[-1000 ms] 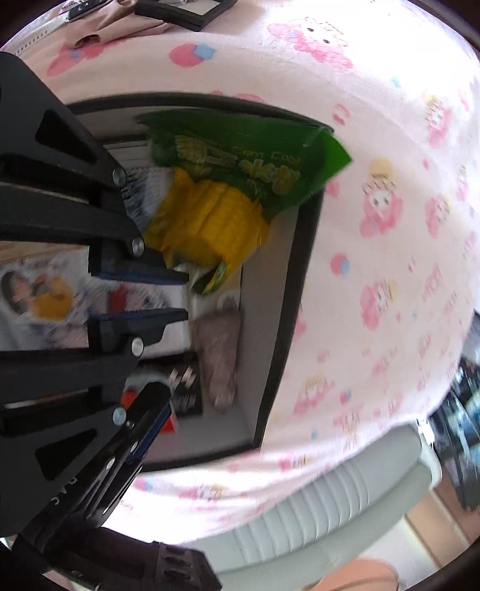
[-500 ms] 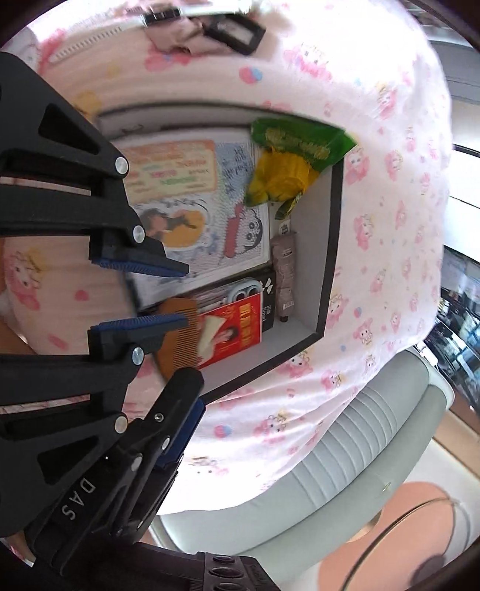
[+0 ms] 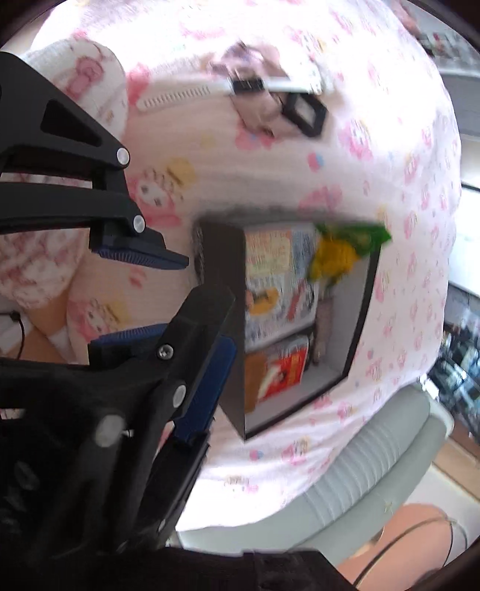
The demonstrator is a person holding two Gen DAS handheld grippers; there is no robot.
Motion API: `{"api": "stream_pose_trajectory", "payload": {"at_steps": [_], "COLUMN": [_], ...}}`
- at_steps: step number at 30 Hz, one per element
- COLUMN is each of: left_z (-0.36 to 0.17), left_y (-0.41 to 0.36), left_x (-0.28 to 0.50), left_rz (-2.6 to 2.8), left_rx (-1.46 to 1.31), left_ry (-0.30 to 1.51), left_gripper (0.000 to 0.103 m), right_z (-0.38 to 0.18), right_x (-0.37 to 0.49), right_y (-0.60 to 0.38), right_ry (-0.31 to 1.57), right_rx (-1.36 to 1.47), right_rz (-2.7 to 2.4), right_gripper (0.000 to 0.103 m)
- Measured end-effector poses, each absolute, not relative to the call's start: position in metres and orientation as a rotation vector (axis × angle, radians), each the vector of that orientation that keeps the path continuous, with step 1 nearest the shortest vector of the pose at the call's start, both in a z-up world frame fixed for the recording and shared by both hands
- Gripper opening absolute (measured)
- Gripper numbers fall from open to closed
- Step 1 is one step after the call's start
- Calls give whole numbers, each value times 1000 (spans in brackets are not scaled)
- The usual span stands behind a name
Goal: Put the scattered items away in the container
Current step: 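Move the right gripper toward the white smartwatch on the beige cloth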
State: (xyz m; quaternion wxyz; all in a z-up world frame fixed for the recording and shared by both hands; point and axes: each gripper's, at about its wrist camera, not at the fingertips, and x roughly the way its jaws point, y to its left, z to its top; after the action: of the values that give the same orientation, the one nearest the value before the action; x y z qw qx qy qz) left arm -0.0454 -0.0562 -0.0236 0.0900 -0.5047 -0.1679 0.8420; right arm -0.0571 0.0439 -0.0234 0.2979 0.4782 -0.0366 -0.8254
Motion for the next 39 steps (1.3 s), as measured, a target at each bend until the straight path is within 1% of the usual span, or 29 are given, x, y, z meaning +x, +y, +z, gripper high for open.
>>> {"api": "stream_pose_trajectory", "payload": {"at_steps": [2, 6, 13, 17, 20, 25, 30, 34, 36, 37, 38, 39], "left_z": [-27, -28, -38, -45, -55, -87, -132, -161, -171, -178, -187, -192], "left_y": [-71, -93, -140, -180, -209, -251, -274, -279, -282, -284, -284, -284], "left_x": [-42, -34, -30, -28, -26, -28, -48, -74, -84, -88, -93, -95], "left_rz": [2513, 2574, 2615, 2650, 2664, 2633, 2413, 2252, 2225, 2218, 2192, 2167], "left_rx": [-1530, -1552, -1595, -1602, -1622, -1690, -1707, -1762, -1771, -1806, -1836, -1841], "left_ry": [-530, -495, -548, -654, -736, -865, -1041, -1093, -1072, -1059, -1050, -1055], "left_gripper": [31, 31, 31, 31, 31, 31, 31, 31, 31, 27, 14, 9], "right_z": [-25, -31, -36, -43, -56, -92, -126, -147, -157, -162, -166, -171], "right_x": [-53, -47, -47, -54, -64, -80, -88, -89, -91, -92, -93, -94], "right_y": [30, 6, -32, -48, -56, -66, -87, -108, -114, -117, -119, -123], "right_ry": [-62, -39, -10, -25, -1, 40, 54, 92, 101, 98, 94, 94], "right_rx": [1261, 1260, 1258, 1270, 1301, 1409, 1511, 1556, 1584, 1597, 1613, 1623], "right_rz": [-2191, -2161, -2117, -2107, -2121, -2092, -1937, -1879, -1844, -1824, -1799, -1772], "right_gripper": [32, 32, 32, 32, 32, 31, 31, 31, 31, 31, 32, 32]}}
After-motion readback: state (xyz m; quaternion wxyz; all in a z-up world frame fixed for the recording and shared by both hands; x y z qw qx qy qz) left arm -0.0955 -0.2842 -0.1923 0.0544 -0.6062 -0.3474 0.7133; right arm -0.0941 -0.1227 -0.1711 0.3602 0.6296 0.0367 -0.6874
